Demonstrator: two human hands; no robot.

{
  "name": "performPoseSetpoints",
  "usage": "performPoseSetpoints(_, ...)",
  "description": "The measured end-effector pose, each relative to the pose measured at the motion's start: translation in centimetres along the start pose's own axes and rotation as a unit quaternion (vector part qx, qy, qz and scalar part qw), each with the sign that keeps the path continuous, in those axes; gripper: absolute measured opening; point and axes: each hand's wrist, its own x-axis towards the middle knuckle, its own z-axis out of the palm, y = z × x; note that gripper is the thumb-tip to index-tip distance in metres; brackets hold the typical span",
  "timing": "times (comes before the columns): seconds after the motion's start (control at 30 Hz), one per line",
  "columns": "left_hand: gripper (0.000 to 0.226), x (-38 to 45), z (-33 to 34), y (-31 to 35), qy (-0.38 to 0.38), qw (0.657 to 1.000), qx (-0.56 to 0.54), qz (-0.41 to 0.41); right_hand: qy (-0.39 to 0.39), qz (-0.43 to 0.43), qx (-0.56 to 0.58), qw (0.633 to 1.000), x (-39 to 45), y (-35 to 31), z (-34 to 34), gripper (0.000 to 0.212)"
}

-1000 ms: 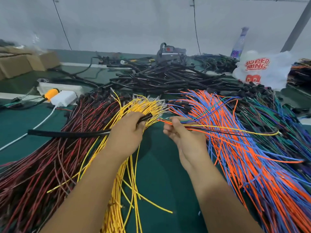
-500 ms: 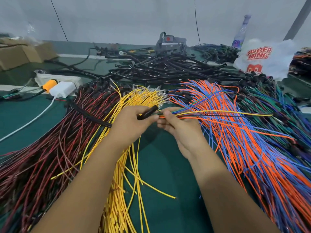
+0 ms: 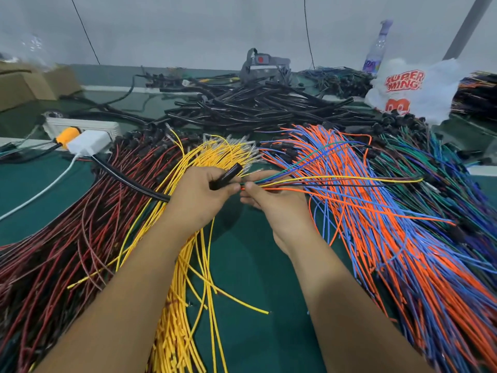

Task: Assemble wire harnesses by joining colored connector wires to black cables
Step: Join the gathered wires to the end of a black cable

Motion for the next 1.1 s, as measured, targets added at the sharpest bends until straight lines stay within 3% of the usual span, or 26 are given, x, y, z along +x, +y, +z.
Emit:
performPoseSetpoints(0.2, 0.006, 0.18, 0.12, -0.61, 0.002, 0.999, 0.009, 0.035, 0.033, -0.024, -0.014, 0.999, 0.23, 0.16, 0.11, 0.016)
performPoseSetpoints(0.33, 0.024, -0.33, 0.04, -0.52, -0.004, 0.999, 0.021, 0.047, 0.069, -0.043, 0.046, 0.996, 0.74, -0.33, -0.40, 0.019)
performPoseSetpoints(0.4, 0.023, -0.32, -0.07, -0.67, -0.001, 0.998, 0.033, 0.053, 0.077, -0.035, 0.090, 0.992, 0.97, -0.49, -0.62, 0.014)
performPoseSetpoints(0.77, 0.021, -0.31, 0.20, -0.47, -0.005, 0.997, 0.038, 0.063, 0.005, -0.036, 0.170, 0.985, 0.65, -0.40, -0.47, 0.024)
performPoseSetpoints(0.97, 0.017, -0.22, 0.20, -0.03, 0.019, 0.998, -0.038, 0.044, 0.016, -0.031, 0.218, 0.975, 0.64, -0.38, -0.49, 0.016)
performPoseSetpoints(1.1, 0.018, -0.19, 0.17, -0.09, 0.040, 0.996, 0.004, 0.074, 0.024, -0.032, 0.208, 0.977, 0.69, -0.32, -0.35, 0.018)
